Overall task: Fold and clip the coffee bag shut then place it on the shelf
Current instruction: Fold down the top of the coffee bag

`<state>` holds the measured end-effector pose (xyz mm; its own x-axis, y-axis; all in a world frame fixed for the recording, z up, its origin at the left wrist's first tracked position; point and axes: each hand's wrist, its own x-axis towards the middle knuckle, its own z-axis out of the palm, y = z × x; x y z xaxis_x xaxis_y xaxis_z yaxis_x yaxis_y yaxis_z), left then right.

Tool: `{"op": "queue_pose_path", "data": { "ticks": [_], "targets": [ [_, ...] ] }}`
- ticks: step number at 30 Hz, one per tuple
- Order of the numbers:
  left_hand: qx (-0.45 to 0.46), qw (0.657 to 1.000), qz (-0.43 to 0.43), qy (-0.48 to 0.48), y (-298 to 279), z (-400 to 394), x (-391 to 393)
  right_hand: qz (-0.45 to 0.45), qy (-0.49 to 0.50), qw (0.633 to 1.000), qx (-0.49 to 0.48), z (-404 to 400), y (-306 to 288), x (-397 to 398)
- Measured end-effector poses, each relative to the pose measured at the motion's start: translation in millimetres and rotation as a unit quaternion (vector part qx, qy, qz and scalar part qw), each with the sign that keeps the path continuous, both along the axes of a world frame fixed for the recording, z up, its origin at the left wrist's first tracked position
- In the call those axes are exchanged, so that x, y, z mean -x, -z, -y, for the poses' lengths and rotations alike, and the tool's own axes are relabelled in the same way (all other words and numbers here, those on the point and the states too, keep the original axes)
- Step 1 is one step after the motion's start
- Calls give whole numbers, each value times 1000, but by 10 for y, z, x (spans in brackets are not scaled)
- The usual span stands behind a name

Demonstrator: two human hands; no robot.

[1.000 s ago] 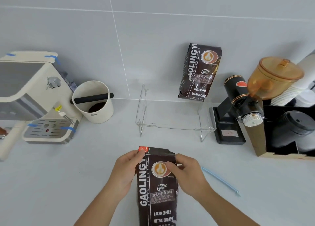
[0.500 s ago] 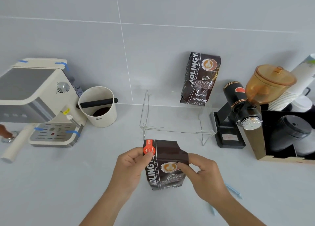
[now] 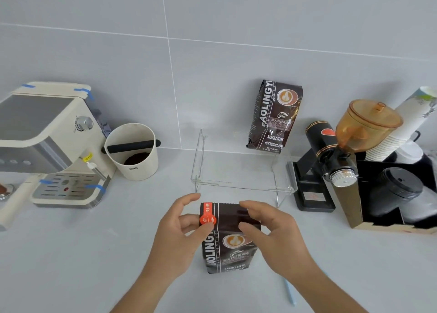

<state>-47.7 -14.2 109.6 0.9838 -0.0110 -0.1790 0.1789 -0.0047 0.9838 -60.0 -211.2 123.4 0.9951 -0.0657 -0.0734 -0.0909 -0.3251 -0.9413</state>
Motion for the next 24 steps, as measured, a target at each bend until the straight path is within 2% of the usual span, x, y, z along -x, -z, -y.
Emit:
{"op": "queue_pose_path", "data": {
  "ticks": [8, 12, 19, 24],
  "targets": [
    [-171, 980, 99, 19, -71, -20, 18, 77, -44, 988, 126, -73, -91, -58],
    [-218, 964, 148, 29, -65, -44, -16, 92, -71, 980, 159, -58, -106, -57],
    [-151, 982, 99, 62, -42, -68, -39, 53, -77, 987, 131, -16, -143, -36],
    [-96, 988, 96, 69, -4, -6, -56, -32, -27, 999, 5, -51, -146, -74]
  ]
}}
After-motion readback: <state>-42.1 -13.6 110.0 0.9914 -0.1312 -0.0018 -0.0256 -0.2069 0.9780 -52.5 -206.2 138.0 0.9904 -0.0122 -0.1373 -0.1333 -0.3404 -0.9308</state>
